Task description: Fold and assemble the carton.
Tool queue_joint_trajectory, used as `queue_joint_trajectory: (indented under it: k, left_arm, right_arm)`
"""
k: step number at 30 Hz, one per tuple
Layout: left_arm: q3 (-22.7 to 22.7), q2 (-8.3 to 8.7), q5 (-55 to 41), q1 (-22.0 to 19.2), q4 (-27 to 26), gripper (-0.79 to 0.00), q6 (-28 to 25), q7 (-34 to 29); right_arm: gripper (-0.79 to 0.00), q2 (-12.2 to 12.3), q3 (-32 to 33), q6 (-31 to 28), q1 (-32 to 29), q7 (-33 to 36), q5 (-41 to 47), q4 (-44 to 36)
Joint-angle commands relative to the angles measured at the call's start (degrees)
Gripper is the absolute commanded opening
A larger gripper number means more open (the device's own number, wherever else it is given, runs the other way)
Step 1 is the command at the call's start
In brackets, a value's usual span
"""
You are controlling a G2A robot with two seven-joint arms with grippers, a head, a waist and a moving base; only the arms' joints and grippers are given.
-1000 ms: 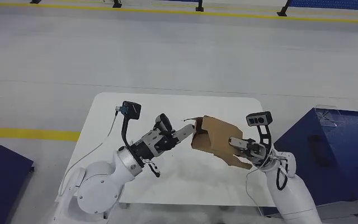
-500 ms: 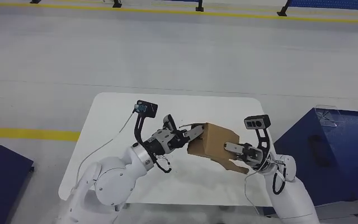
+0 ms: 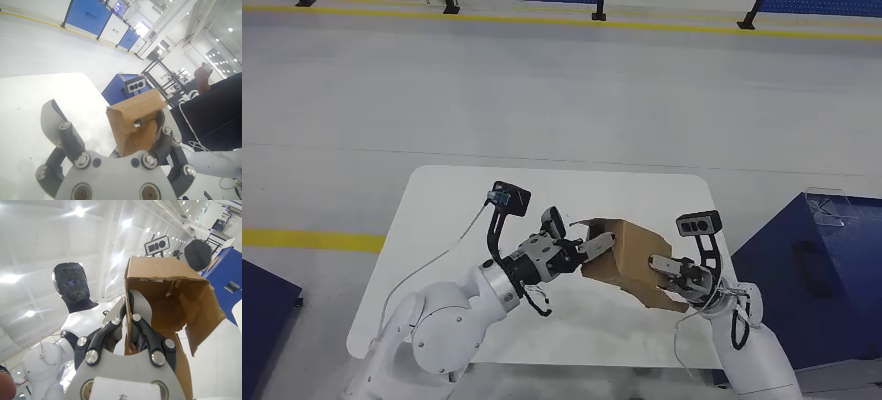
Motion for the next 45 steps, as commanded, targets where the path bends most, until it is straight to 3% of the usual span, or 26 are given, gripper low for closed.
queue_joint_trajectory:
  k: [1,9,16,19,24,34,45]
  left_arm:
    - [-2.40,0.24,-1.57,1.58,-2.32,0.000,-1.37,0.89]
    - [-10.06,1.17,-2.29,6.97,-4.92,0.000,-2.92,1.43]
    - [-11.53,1.43,3.57,6.06,-2.92,0.000,-3.69,3.28]
    - [-11.04,1.66,9.94,5.35,-2.50,0.000,-3.00,1.95]
    - [-8.04,1.97,14.55,3.54,-1.43,0.000,-5.01,-5.91]
    - [-4.96,1.88,6.11,0.28,-0.56,0.000,-5.99,-16.33]
    - [-2.61,1.80,1.93,-0.90,-0.03,0.000,-5.92,-17.97]
  right_arm:
    - [-0.785,-0.23,-0.77,3.27,0.78,0.89,4.04,2.90]
    - [-0.785,-0.82,-4.41,22.71,3.05,2.10,13.98,7.11]
    - [-0.785,-0.87,-7.15,35.54,2.83,2.19,15.17,7.56]
    - [-0.785,-0.81,-7.26,38.05,2.65,2.55,15.37,7.53]
    - [-0.785,-0.52,-6.87,41.20,2.14,3.68,14.66,7.16]
    - [-0.785,-0.04,-6.85,41.45,1.50,4.31,13.00,6.56]
    - [-0.785,0.36,-6.80,41.33,1.58,4.44,12.44,5.55]
